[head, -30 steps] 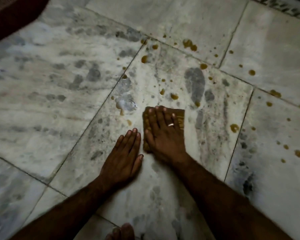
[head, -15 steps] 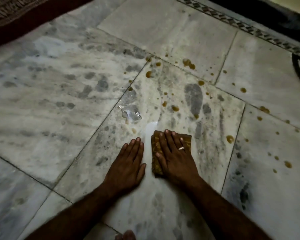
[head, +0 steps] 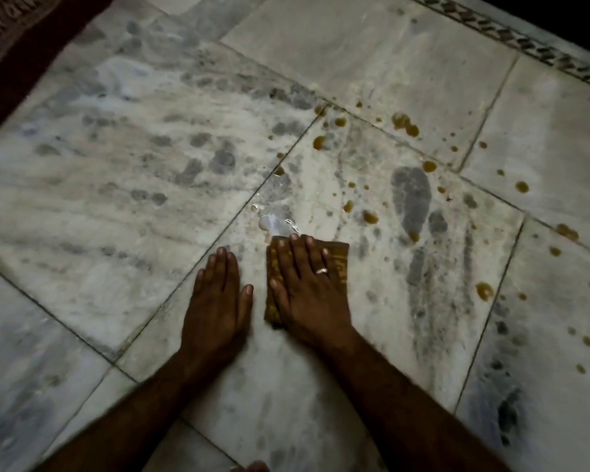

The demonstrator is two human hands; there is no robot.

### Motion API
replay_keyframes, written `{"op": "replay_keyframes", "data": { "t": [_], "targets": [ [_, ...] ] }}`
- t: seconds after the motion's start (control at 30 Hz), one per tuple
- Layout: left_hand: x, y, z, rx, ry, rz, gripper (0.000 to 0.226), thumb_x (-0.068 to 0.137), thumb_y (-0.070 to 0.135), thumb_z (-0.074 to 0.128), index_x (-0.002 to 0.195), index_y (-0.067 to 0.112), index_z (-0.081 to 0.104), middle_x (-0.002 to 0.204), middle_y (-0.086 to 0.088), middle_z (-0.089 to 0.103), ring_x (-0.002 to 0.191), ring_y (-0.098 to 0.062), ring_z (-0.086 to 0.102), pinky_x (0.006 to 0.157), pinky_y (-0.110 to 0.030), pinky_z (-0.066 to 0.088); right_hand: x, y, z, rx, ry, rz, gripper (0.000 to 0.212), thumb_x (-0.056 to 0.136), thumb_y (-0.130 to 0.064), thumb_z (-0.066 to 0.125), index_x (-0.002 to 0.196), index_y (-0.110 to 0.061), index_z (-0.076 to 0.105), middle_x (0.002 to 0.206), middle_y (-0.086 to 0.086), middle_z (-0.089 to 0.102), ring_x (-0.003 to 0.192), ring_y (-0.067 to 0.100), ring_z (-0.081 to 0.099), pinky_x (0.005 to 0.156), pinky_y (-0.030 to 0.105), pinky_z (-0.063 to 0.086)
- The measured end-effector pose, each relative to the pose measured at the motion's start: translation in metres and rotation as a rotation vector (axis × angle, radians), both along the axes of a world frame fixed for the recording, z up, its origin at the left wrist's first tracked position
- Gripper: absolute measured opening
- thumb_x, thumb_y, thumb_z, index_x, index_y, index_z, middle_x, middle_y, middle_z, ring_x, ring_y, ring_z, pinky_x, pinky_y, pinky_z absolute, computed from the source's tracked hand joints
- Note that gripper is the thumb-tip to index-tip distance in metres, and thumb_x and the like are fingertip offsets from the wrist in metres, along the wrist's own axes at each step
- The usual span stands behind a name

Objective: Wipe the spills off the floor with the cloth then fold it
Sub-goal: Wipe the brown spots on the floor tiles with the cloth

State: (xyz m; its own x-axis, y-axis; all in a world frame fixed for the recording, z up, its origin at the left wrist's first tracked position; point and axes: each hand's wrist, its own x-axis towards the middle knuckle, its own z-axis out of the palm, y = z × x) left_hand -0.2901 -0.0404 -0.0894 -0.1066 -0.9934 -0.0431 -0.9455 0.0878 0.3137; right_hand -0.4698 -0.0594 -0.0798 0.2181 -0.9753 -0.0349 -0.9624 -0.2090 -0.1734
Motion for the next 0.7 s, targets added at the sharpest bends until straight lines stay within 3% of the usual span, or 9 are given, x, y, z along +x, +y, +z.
{"op": "replay_keyframes", "data": {
  "t": [0.13, 0.23, 0.33, 0.43, 0.57, 0.7],
  "targets": [
    [0.01, -0.002, 0.0, -0.006, 0.047, -0.091, 0.067, 0.105, 0.042, 0.013, 0.152, -0.001, 0.031, 0.162, -0.019, 0.026, 0.15, -0.031, 0.025, 0.123, -0.039, 0.009, 0.023, 0.017, -0.002, -0.045, -0.036, 0.108, 0.063, 0.104, -0.044, 0.037, 0.16, -0.017, 0.025, 0.167, 0.01, 0.026, 0.156, 0.029, 0.016, 0.124, 0.051, 0.021],
    [0.016, -0.002, 0.0, -0.006, 0.134, -0.062, 0.063, 0.105, 0.04, 0.015, 0.156, 0.003, 0.023, 0.165, -0.011, 0.018, 0.154, -0.023, 0.015, 0.125, -0.036, 0.005, -0.008, 0.04, -0.001, -0.077, 0.001, 0.288, 0.059, 0.106, -0.043, 0.034, 0.16, -0.02, 0.027, 0.167, 0.007, 0.026, 0.156, 0.026, 0.018, 0.124, 0.049, 0.023],
    [0.017, -0.003, 0.001, 0.0, 0.208, -0.029, 0.063, 0.103, 0.039, 0.017, 0.157, 0.007, 0.016, 0.167, -0.006, 0.011, 0.155, -0.015, 0.007, 0.126, -0.037, 0.005, -0.026, 0.022, -0.003, -0.071, 0.034, 0.163, 0.063, 0.104, -0.045, 0.036, 0.16, -0.02, 0.026, 0.167, 0.007, 0.025, 0.156, 0.025, 0.02, 0.123, 0.05, 0.023],
    [0.012, -0.003, 0.0, -0.017, 0.231, 0.014, 0.064, 0.104, 0.041, 0.016, 0.157, 0.005, 0.019, 0.166, -0.007, 0.015, 0.155, -0.015, 0.01, 0.126, -0.036, 0.007, 0.011, -0.017, -0.004, -0.059, -0.01, -0.009, 0.065, 0.103, -0.045, 0.035, 0.161, -0.019, 0.025, 0.168, 0.008, 0.024, 0.156, 0.026, 0.019, 0.126, 0.048, 0.016],
    [0.012, -0.003, -0.004, -0.044, 0.285, 0.04, 0.063, 0.105, 0.04, 0.016, 0.156, 0.003, 0.022, 0.165, -0.008, 0.017, 0.154, -0.012, 0.01, 0.126, -0.031, 0.005, 0.055, -0.027, -0.005, -0.043, -0.074, 0.107, 0.063, 0.103, -0.041, 0.036, 0.16, -0.017, 0.027, 0.167, 0.01, 0.025, 0.157, 0.029, 0.014, 0.125, 0.05, 0.017],
    [0.015, -0.004, -0.005, -0.05, 0.233, 0.011, 0.062, 0.105, 0.037, 0.02, 0.154, 0.001, 0.026, 0.164, -0.012, 0.021, 0.153, -0.02, 0.016, 0.125, -0.036, 0.01, 0.026, 0.012, -0.002, -0.091, -0.089, 0.279, 0.057, 0.106, -0.041, 0.038, 0.158, -0.017, 0.034, 0.165, 0.007, 0.031, 0.155, 0.026, 0.021, 0.122, 0.05, 0.027]
  ]
}}
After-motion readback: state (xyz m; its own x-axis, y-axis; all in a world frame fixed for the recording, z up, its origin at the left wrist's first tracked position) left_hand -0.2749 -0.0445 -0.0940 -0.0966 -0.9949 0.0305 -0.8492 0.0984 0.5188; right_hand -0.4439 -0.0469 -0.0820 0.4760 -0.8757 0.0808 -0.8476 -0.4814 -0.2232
